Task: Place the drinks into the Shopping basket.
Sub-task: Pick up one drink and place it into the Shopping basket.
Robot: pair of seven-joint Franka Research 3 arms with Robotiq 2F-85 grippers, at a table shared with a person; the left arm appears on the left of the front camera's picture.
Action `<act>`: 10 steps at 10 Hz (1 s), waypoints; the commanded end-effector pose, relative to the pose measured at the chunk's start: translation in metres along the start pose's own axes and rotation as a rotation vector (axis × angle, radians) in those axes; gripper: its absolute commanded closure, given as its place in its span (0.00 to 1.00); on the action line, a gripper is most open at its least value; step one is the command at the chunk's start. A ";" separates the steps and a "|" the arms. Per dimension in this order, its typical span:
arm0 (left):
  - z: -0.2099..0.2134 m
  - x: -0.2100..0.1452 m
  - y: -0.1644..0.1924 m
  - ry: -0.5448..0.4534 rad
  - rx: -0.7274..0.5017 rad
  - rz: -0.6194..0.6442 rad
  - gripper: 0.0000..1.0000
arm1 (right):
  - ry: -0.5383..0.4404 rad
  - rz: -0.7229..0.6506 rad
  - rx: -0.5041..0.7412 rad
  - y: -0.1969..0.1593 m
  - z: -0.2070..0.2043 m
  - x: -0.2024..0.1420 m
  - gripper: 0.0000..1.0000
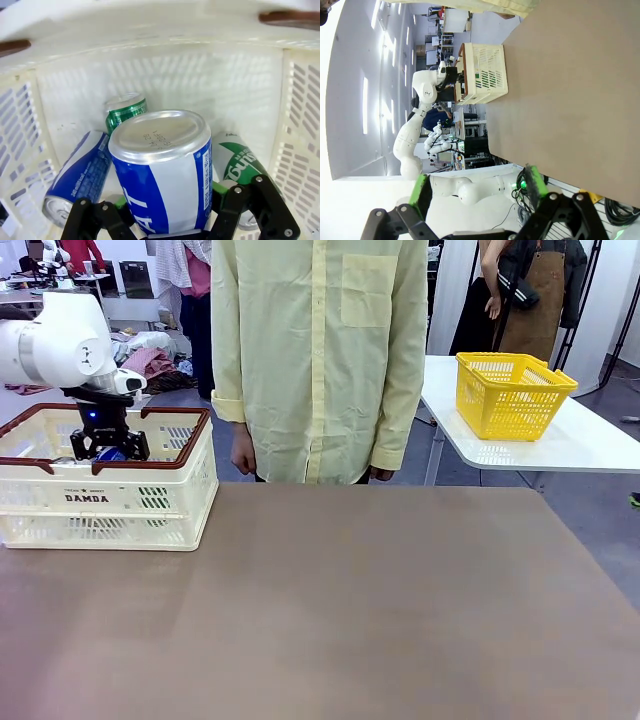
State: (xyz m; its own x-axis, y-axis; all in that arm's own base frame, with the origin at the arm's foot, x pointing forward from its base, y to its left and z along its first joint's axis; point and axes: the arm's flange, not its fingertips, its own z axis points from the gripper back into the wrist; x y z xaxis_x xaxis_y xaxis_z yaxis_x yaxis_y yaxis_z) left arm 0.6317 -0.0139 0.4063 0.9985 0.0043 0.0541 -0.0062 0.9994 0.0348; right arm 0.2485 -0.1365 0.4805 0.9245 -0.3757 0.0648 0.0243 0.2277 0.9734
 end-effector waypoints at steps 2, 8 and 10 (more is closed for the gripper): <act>-0.003 -0.007 0.011 -0.036 -0.010 -0.059 1.00 | -0.007 -0.010 0.018 0.005 -0.001 0.001 0.00; -0.018 -0.001 0.019 0.027 -0.055 -0.046 1.00 | -0.007 -0.010 0.018 0.005 -0.001 0.001 0.00; -0.019 -0.001 0.021 0.039 -0.052 -0.050 0.92 | -0.007 -0.010 0.018 0.005 -0.001 0.001 0.00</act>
State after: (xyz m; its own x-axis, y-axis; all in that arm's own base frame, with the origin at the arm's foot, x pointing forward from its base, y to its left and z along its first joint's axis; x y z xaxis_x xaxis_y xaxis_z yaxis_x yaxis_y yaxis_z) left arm 0.6294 0.0007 0.3819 0.9994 -0.0278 0.0209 0.0280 0.9996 -0.0063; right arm 0.2485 -0.1365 0.4805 0.9245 -0.3757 0.0648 0.0243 0.2277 0.9734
